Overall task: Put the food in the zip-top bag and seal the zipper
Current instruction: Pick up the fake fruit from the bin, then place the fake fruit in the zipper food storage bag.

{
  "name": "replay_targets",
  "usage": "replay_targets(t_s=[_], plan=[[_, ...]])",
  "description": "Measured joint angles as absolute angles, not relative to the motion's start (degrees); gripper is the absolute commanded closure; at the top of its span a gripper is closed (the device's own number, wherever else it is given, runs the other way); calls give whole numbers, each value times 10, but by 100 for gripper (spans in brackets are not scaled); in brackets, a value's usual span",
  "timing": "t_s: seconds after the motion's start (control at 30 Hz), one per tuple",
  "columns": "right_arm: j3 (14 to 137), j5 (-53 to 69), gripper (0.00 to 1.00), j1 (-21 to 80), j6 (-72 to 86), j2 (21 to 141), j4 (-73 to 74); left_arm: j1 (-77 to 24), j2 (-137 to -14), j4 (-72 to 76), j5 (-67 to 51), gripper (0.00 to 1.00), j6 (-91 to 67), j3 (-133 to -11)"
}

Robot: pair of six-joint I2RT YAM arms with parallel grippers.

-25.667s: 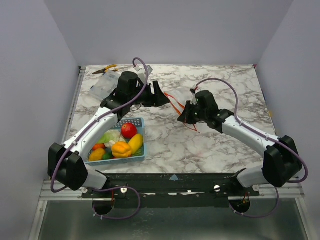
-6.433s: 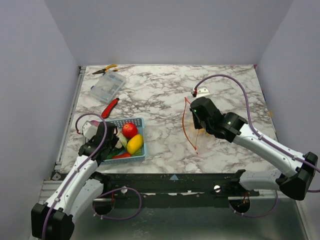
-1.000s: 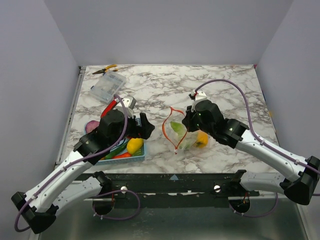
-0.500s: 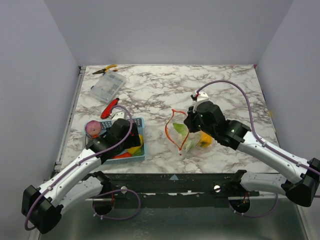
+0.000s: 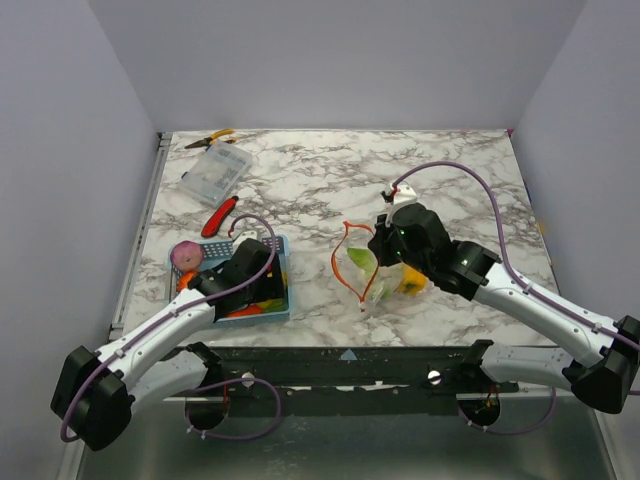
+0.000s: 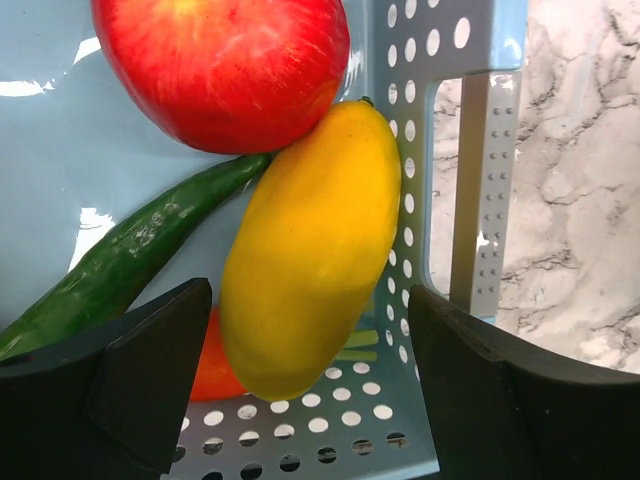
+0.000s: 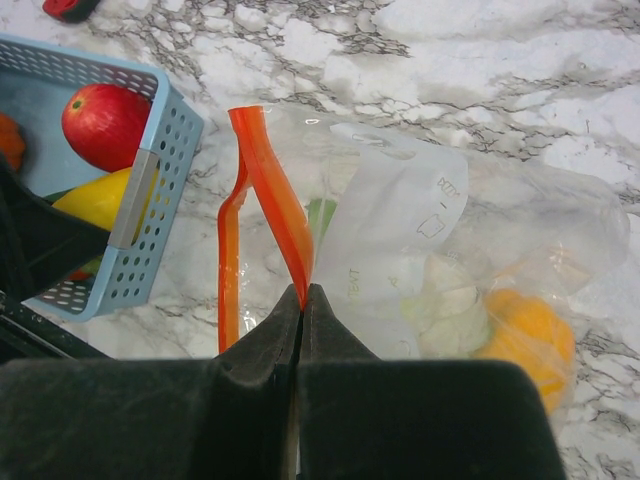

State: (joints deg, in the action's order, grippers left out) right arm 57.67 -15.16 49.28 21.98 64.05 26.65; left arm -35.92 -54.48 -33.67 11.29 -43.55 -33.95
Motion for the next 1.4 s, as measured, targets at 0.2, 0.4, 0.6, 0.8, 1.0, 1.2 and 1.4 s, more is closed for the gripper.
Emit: replay_targets(t_s=[0.2, 0.4, 0.6, 0.8, 1.0, 1.2, 1.4], plan=[[575, -151, 99, 493, 220, 637, 266, -356, -573, -322, 112, 44, -430, -338], [572, -147, 99, 493, 220, 632, 266, -356, -528, -330, 113, 76, -431, -336], [572, -147, 99, 493, 220, 632, 266, -353, -443, -356, 113, 83, -424, -343], [572, -145, 99, 493, 220, 632, 266, -350, -384, -379, 91, 84, -390, -389], [572, -136, 99, 493, 220, 633, 266, -349, -350, -342, -18, 85, -364, -412], [572, -123, 99, 493, 220, 635, 262, -349, -406, -248, -182, 87, -380, -416], [572, -109, 99, 493, 220, 635, 257, -349, -503, -143, -291, 88, -425, -415]])
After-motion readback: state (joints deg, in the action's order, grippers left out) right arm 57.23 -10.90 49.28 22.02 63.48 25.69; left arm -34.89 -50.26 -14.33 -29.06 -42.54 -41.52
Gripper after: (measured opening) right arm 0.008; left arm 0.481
